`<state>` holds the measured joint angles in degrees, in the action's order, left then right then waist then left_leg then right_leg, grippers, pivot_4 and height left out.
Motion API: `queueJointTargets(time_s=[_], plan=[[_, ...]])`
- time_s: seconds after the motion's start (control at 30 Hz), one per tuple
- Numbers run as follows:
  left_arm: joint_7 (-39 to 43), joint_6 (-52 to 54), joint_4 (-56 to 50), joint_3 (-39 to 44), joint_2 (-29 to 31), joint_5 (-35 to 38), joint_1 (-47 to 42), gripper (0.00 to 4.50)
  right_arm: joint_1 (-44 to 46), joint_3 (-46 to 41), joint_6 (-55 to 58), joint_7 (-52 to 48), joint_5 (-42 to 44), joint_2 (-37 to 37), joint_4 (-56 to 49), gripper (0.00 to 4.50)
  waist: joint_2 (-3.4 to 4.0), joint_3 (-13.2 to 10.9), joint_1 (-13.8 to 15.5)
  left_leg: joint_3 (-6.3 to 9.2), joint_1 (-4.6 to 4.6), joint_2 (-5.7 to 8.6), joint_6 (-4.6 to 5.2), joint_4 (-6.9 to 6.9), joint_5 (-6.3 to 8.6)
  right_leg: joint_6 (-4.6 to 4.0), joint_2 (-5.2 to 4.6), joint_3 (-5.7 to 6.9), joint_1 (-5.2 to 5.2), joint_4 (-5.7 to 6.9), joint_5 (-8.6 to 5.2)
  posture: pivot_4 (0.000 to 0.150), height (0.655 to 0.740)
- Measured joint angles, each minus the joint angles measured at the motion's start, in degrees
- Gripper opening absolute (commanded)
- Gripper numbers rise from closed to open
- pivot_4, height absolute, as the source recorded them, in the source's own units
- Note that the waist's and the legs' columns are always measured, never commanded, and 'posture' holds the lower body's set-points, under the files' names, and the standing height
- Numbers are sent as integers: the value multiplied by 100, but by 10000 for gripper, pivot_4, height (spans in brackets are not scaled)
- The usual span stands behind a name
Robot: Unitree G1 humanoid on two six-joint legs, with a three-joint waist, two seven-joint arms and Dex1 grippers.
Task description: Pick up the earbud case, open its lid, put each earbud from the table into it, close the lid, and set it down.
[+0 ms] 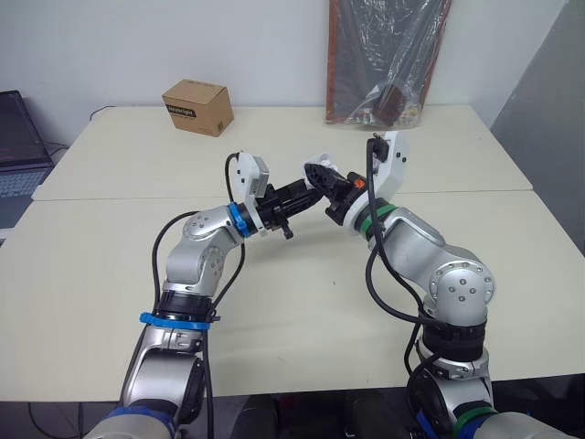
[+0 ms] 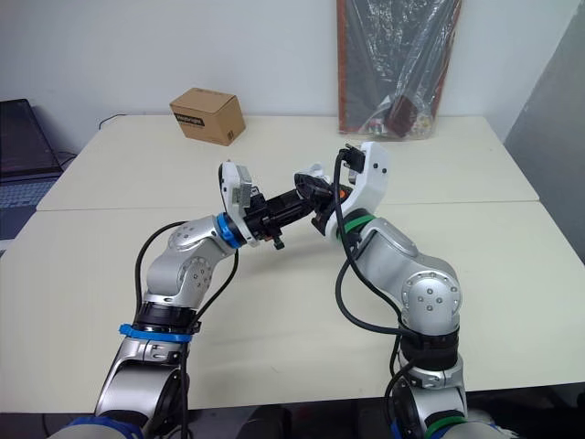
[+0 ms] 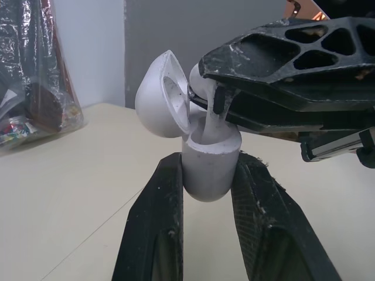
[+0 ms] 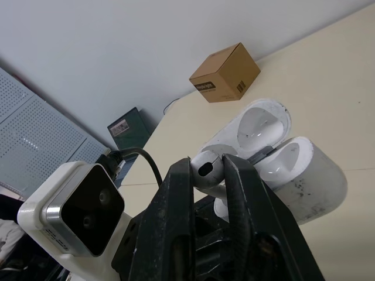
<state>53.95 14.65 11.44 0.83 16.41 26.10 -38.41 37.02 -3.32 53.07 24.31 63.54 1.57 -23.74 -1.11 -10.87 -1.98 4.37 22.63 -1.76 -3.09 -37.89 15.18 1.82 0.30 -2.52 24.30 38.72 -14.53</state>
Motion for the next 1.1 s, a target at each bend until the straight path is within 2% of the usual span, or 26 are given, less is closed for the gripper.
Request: queueJointTargets(time_s=[0.3, 0.9, 0.97, 1.1], plan=[[-582, 3, -192, -44, -294, -73, 85, 7913, 52, 17, -57, 252, -282, 106, -22, 3648, 0, 0, 4, 0, 0, 0, 0, 1, 0, 0, 0, 0, 0, -1, 0, 1500, 7400], [-1224, -10, -524, -111, -650, -267, 182, 7913, 88, 21, -16, 469, -611, 192, -194, 3648, 0, 0, 7, 0, 3, 0, 0, 1, 0, 0, 0, 1, 0, -7, 0, 1500, 7400], [-1231, -10, -525, -116, -650, -267, 182, 7913, 88, 17, -6, 471, -614, 194, -198, 10982, 0, 0, 6, 0, 3, 0, 0, 1, 0, 0, 0, 1, 0, -8, 0, 1500, 7400], [-1342, -10, -525, -98, -623, -269, 182, 7913, 82, 62, 115, 463, -610, 180, -304, 22745, 0, 0, 6, 1, 5, 0, 0, 2, 0, 0, 0, 2, 0, -10, 0, 1500, 7400]])
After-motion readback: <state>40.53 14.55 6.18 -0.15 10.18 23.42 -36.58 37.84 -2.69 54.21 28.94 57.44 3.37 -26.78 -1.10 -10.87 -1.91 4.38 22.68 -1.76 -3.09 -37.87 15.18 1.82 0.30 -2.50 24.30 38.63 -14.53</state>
